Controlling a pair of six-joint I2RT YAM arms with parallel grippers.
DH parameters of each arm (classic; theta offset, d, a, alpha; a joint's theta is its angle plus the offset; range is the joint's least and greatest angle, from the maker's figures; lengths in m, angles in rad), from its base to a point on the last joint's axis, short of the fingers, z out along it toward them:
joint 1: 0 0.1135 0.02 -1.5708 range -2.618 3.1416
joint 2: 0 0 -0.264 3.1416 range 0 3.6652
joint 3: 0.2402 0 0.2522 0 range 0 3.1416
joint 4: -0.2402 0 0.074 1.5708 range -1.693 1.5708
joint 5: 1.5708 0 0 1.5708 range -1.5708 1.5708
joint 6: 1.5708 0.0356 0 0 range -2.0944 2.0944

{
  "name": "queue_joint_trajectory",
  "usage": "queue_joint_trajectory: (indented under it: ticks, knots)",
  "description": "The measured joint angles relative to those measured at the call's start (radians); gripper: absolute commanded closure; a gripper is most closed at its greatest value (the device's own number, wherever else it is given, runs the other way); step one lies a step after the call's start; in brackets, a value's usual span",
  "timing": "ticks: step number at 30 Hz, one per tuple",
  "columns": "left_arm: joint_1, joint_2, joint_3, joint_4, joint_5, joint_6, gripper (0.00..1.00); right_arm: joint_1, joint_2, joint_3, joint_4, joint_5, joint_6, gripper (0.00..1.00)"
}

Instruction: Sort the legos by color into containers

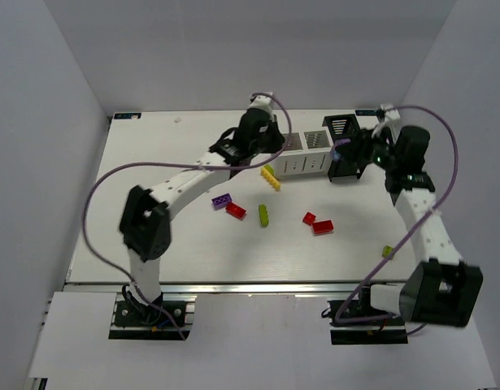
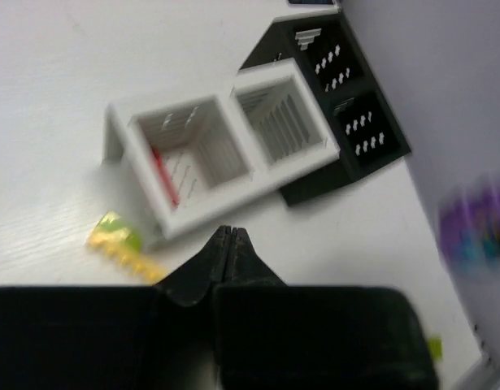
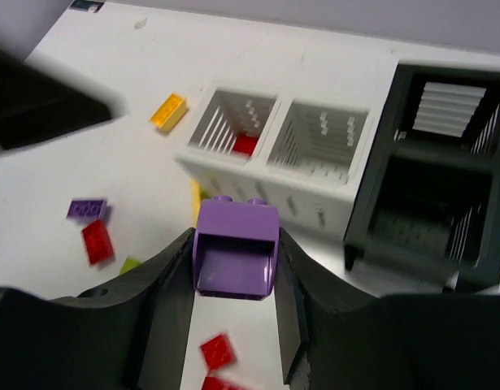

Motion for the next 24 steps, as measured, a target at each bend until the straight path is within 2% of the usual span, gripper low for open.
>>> queue_joint_trajectory:
  ticks: [1,2,4,5,7,11,19,20,22,23,24]
  knots:
    - [0.003,-0.092,-0.105,0.023,0.010,0.000,0.72,0.018,0.064,0.062,-0.013,0.023,-0.013,1.00]
    - [0.005,-0.197,-0.216,0.040,0.011,0.002,0.58,0.033,0.130,0.122,-0.014,0.052,-0.027,1.00]
    - [0.010,-0.417,-0.417,0.059,0.008,0.000,0.33,0.075,0.229,0.226,-0.021,0.129,-0.047,1.00]
    - [0.011,-0.518,-0.499,0.061,0.000,0.003,0.29,0.099,0.272,0.268,-0.021,0.171,-0.055,1.00]
    - [0.019,-0.698,-0.627,0.055,-0.026,-0.001,0.26,0.147,0.343,0.335,-0.024,0.246,-0.066,1.00]
    - [0.037,-0.886,-0.808,0.041,-0.078,-0.001,0.18,0.212,0.470,0.435,-0.051,0.354,-0.082,1.00]
    - [0.041,-0.940,-1.035,-0.070,-0.156,0.001,0.13,0.241,0.630,0.523,-0.116,0.501,-0.116,1.00]
    - [0.041,-0.951,-1.051,-0.072,-0.162,0.000,0.13,0.242,0.640,0.529,-0.126,0.509,-0.117,0.91]
    - [0.041,-0.969,-1.073,-0.072,-0.169,-0.004,0.12,0.244,0.660,0.547,-0.142,0.513,-0.120,0.80]
    - [0.041,-0.975,-1.081,-0.071,-0.173,-0.008,0.12,0.244,0.669,0.558,-0.148,0.512,-0.121,0.62]
    - [0.041,-0.978,-1.086,-0.071,-0.175,-0.011,0.11,0.245,0.679,0.566,-0.150,0.511,-0.123,0.57]
